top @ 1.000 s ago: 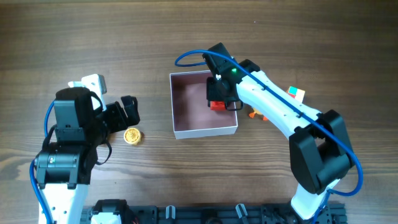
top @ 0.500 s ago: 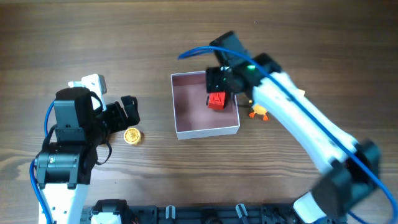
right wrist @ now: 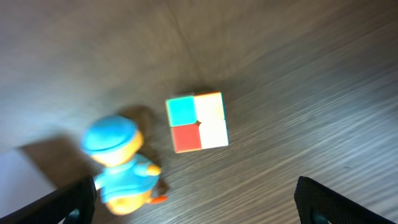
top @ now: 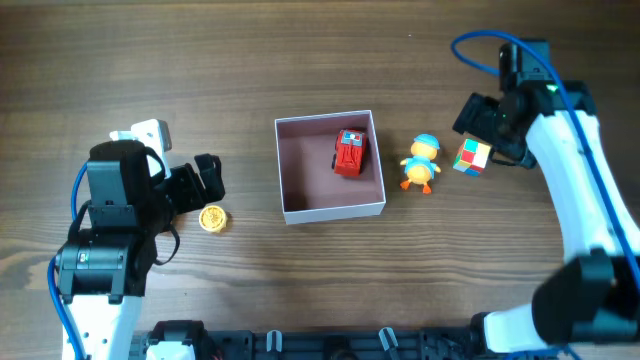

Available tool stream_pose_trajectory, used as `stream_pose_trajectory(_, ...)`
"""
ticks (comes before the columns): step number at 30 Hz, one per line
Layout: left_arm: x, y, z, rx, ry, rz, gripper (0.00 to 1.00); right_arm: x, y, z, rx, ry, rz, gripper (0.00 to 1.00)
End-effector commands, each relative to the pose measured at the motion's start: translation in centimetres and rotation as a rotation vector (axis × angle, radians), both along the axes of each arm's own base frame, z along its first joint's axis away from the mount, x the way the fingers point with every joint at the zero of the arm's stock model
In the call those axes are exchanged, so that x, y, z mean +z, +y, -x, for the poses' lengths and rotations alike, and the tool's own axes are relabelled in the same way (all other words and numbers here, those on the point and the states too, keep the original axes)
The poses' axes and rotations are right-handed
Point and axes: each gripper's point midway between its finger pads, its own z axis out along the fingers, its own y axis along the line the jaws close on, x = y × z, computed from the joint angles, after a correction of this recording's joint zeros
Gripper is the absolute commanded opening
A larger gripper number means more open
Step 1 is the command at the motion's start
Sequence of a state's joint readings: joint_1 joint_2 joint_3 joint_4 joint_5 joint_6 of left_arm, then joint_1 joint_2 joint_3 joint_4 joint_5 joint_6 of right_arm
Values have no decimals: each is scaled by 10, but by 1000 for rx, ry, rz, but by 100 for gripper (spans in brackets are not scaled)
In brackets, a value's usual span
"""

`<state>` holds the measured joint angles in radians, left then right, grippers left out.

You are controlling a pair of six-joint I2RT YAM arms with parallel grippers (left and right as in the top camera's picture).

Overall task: Pack container
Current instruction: 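Move the right gripper to the Rubik's cube and grasp it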

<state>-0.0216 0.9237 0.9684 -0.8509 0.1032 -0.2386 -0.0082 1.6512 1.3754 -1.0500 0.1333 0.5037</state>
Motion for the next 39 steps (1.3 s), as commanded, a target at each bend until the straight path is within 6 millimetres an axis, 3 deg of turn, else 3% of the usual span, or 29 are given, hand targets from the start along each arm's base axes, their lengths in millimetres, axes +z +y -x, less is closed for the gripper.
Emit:
stream_pose_trajectory(1,9,-4,-2,-9,-20,15,100,-57,10,4,28,141,-109,99)
stream_pose_trajectory(4,9,-4,-1,-9,-18,15,100,-92,15,-1,59,202,-140,100)
stream_pose_trajectory(6,8,-3,-1,-6,-14,12,100,-103,17,-5,75,209,-153,99)
stream_pose_trajectory(12,5,-3,1,-6,-1,11,100,-110,15,-9,69,206,-151,95)
stream_pose_trajectory(16,5,-3,1,-6,-1,11,100,-110,8,-8,44,206,-149,71)
stream_pose_trajectory(22,5,-3,1,-6,-1,11,100,-110,5,-8,38,205,-149,57)
stream_pose_trajectory(25,5,-3,1,-6,-1,11,100,-110,5,-8,37,206,-150,54)
stream_pose_trajectory(31,5,-3,1,-6,-1,11,100,-109,5,-7,42,210,-150,23)
stream_pose_trajectory(32,5,-3,1,-6,-1,11,100,-107,5,-5,48,213,-149,16)
stream_pose_trajectory(35,5,-3,1,-6,-1,11,100,-89,6,-6,71,174,-142,15)
stream_pose_trajectory(37,5,-3,1,-6,-2,11,100,-62,7,-9,86,108,-133,13)
stream_pose_trajectory(39,5,-3,1,-6,-1,11,100,-20,14,-13,138,4,-115,4)
